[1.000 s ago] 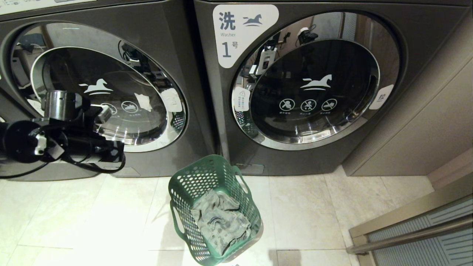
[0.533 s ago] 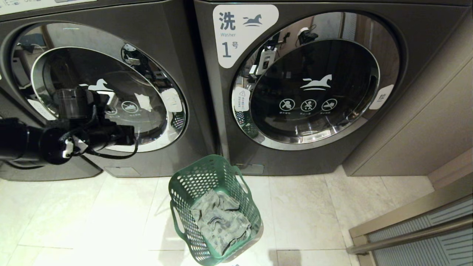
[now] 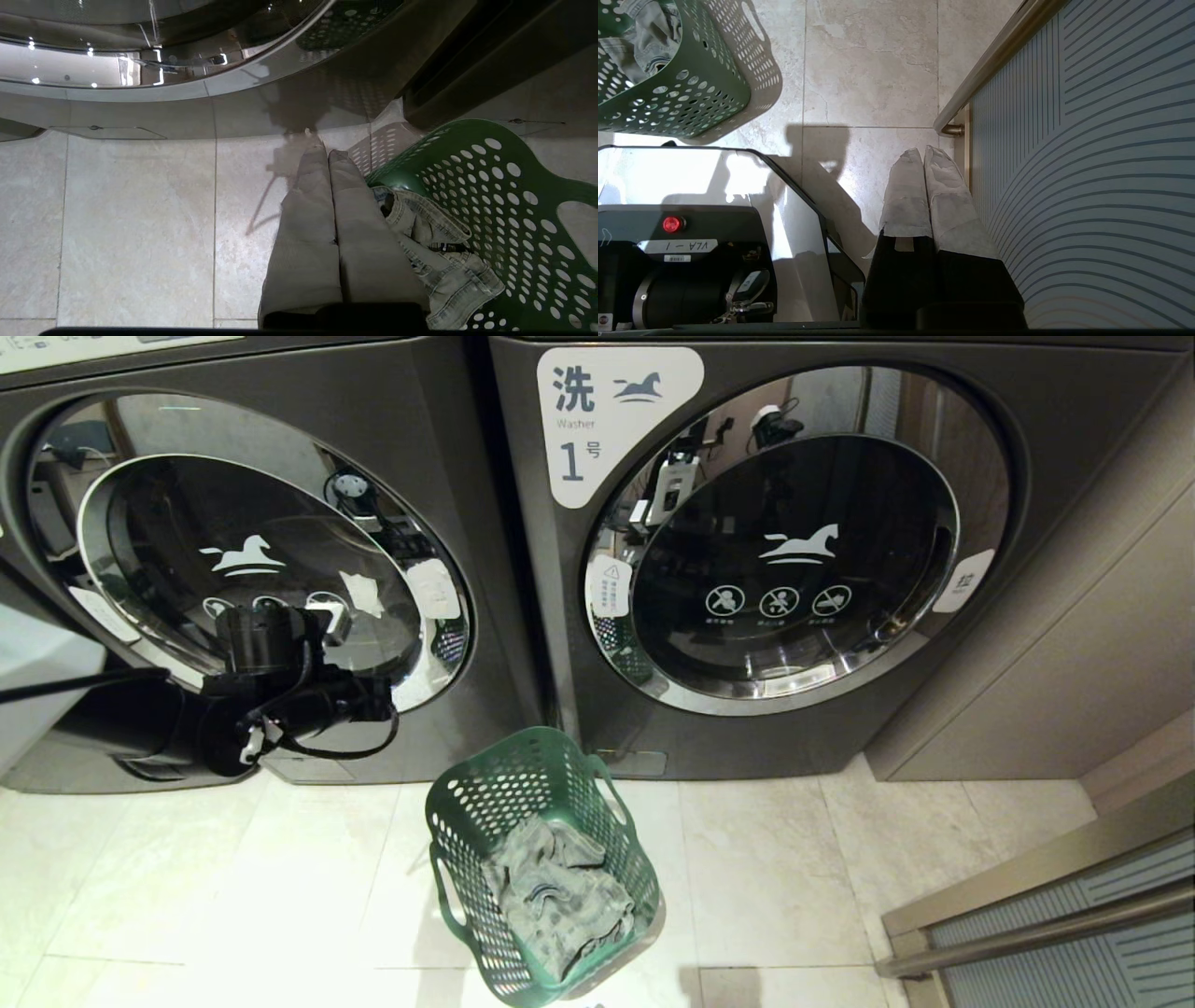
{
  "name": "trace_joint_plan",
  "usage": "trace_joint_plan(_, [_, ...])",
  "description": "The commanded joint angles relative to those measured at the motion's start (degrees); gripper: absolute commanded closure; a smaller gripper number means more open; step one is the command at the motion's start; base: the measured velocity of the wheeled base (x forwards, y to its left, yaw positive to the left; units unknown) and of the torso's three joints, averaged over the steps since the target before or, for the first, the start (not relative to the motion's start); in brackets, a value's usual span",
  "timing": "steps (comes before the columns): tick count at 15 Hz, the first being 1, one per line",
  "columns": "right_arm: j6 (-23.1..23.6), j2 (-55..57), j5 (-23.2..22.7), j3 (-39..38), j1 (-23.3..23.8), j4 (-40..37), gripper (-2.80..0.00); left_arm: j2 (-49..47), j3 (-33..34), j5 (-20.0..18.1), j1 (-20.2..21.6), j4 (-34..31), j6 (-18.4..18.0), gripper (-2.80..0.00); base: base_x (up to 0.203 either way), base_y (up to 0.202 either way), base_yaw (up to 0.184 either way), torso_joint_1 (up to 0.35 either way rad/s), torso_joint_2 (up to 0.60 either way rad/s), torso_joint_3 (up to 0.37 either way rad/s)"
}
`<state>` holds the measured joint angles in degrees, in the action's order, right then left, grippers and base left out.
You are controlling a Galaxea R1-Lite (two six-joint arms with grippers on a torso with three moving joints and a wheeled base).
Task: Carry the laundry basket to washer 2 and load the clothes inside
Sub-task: Open the lid of the washing machine
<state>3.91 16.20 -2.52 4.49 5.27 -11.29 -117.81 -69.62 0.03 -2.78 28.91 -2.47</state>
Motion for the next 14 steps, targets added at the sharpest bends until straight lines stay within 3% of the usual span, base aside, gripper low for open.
trace_joint_plan(1, [0.0, 0.0, 0.0, 0.0, 0.0, 0.0, 0.0, 0.5, -0.1, -0.5, -0.1, 0.9, -0.1, 0.0, 0.0, 0.0, 0.0, 0.0, 0.0, 0.0])
trace_joint_plan(2, [0.0, 0.0, 0.0, 0.0, 0.0, 0.0, 0.0, 0.7, 0.1, -0.6, -0.1, 1.3, 0.1, -2.8, 0.0, 0.0, 0.0, 0.0, 0.0, 0.0])
trace_joint_plan(5, [0.0, 0.0, 0.0, 0.0, 0.0, 0.0, 0.0, 0.2, -0.7, -0.5, -0.1, 2.6, 0.1, -2.8, 0.0, 0.0, 0.0, 0.0, 0.0, 0.0])
trace_joint_plan(10, [0.0, 0.0, 0.0, 0.0, 0.0, 0.0, 0.0, -6.8, -6.6, -1.5, 0.3, 17.2, 4.6, -2.8, 0.0, 0.0, 0.0, 0.0, 0.0, 0.0])
trace_joint_plan(12, [0.0, 0.0, 0.0, 0.0, 0.0, 0.0, 0.0, -7.6, -9.0, -5.3, 0.8, 18.0, 7.0, -2.8, 0.0, 0.0, 0.0, 0.0, 0.0, 0.0])
trace_joint_plan(14, [0.0, 0.0, 0.0, 0.0, 0.0, 0.0, 0.0, -6.7, -8.8, -11.7, 2.0, 17.9, 9.2, -2.8, 0.0, 0.0, 0.0, 0.0, 0.0, 0.0])
